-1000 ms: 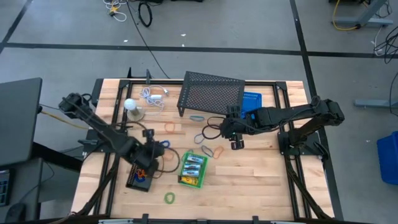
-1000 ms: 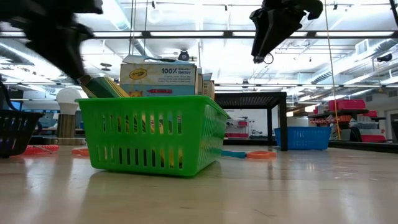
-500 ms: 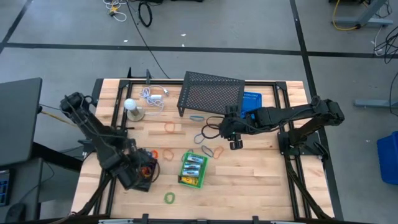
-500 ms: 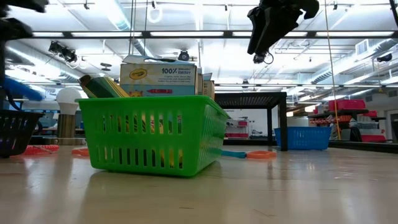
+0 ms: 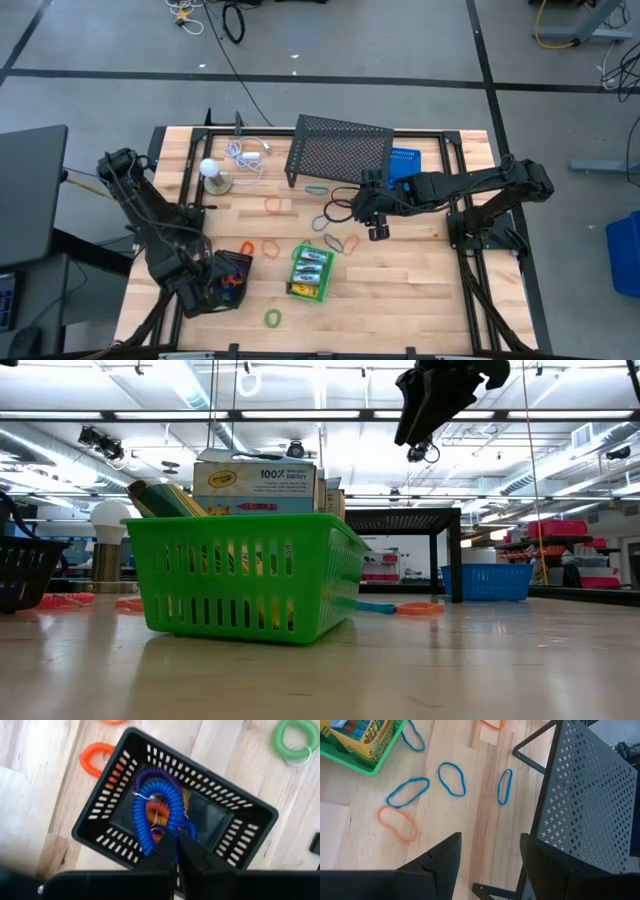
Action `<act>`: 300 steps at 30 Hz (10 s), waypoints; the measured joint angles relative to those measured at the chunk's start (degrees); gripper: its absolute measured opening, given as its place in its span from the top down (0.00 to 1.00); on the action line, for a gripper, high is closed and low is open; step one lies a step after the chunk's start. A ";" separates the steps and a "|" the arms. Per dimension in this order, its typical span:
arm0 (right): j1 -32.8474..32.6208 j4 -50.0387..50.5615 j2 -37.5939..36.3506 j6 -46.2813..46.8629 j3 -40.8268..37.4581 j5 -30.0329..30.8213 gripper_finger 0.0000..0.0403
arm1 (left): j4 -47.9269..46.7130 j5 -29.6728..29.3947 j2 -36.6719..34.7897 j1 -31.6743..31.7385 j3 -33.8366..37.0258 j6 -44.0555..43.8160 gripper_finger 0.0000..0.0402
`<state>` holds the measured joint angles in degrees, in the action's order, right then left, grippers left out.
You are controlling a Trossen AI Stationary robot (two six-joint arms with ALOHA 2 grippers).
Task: Pick & Place Office Desk Supplies
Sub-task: Put the blue spring keychain into the black bin, then put the orange rubberband into the blue bin
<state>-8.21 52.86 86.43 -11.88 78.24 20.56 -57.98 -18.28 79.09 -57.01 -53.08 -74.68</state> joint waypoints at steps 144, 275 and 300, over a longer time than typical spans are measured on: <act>-0.09 -24.73 0.38 -2.23 -27.21 -16.00 0.97 | 86.10 5.31 0.02 58.14 23.39 87.08 0.55; 21.53 -34.21 -28.15 19.56 -45.88 31.57 1.00 | 86.54 9.41 0.00 58.10 23.37 85.80 0.55; 35.54 -27.49 -27.93 16.57 -45.88 -3.55 0.81 | 86.51 10.86 0.00 58.12 23.37 85.64 0.55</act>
<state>27.33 25.38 58.50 4.69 32.36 17.01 28.53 -7.42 79.09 1.10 -29.71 10.96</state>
